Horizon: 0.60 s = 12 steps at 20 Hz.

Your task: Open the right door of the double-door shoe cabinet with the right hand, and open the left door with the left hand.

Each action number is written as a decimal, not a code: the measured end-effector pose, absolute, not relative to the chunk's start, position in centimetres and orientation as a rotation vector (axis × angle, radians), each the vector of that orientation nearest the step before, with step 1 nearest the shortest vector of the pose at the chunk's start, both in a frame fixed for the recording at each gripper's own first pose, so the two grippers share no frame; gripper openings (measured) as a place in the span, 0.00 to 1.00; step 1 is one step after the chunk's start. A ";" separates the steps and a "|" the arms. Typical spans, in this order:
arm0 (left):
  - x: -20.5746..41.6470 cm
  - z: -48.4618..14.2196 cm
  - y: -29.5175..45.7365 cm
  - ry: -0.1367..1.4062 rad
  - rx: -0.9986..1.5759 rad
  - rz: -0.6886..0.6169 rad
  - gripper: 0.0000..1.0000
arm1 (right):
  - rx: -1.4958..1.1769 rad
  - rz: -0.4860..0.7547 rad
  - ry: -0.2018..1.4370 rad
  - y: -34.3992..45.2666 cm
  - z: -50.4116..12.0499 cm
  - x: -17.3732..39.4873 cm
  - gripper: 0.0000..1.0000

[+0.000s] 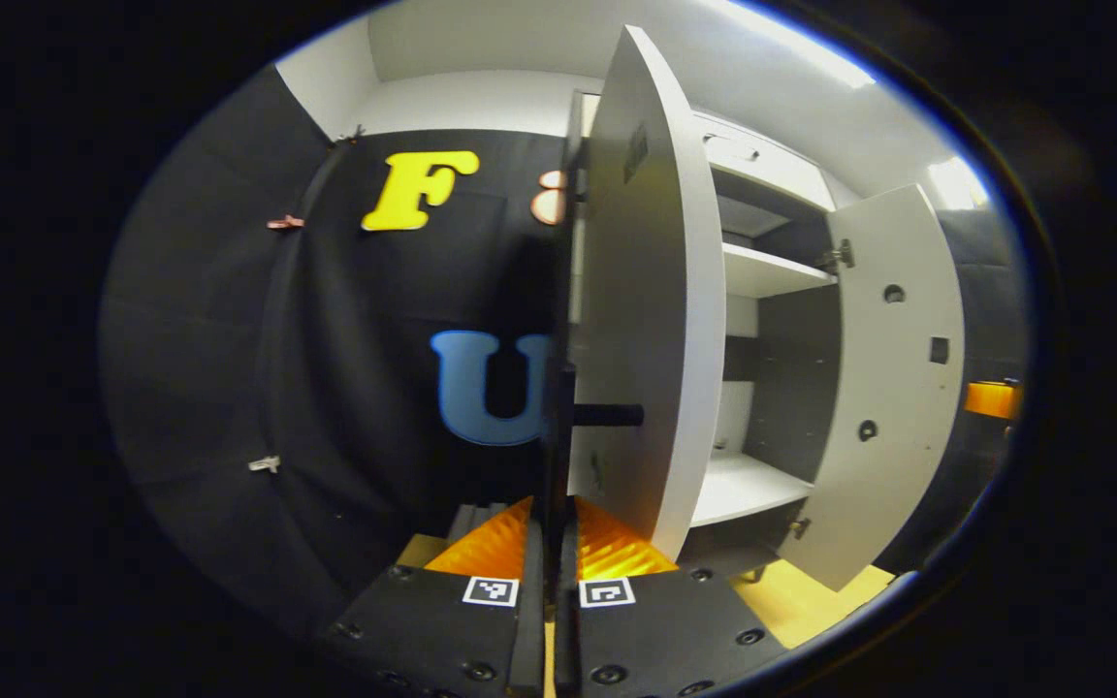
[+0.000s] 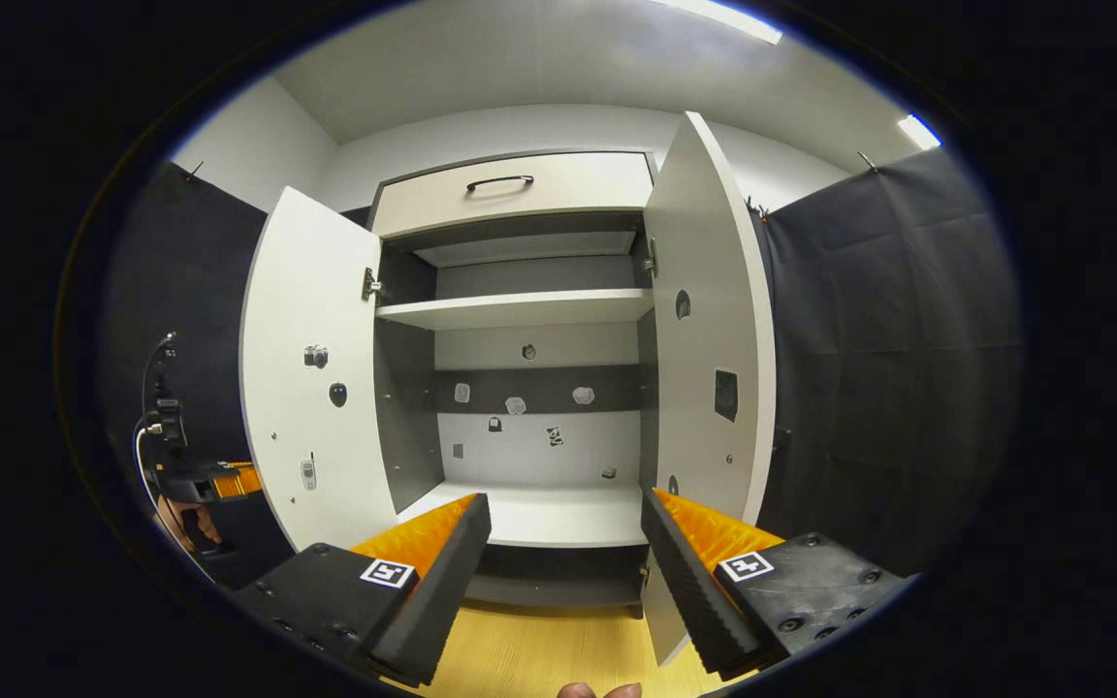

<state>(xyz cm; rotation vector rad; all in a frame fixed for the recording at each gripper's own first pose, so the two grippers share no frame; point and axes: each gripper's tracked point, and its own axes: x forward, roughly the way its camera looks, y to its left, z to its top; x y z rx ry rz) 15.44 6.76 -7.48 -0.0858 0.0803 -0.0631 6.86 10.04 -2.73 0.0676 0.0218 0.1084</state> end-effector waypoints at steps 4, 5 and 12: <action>14.8 -7.2 6.0 0.063 -0.112 -0.071 0.15 | 0.070 0.106 0.020 10.0 -2.6 6.8 0.98; 14.9 -7.1 6.1 0.062 -0.105 -0.067 0.14 | 0.072 0.105 0.021 9.8 -2.5 6.8 0.98; 13.7 -6.7 6.2 0.053 -0.080 -0.022 0.02 | 0.073 0.111 0.037 9.9 -2.9 6.8 0.98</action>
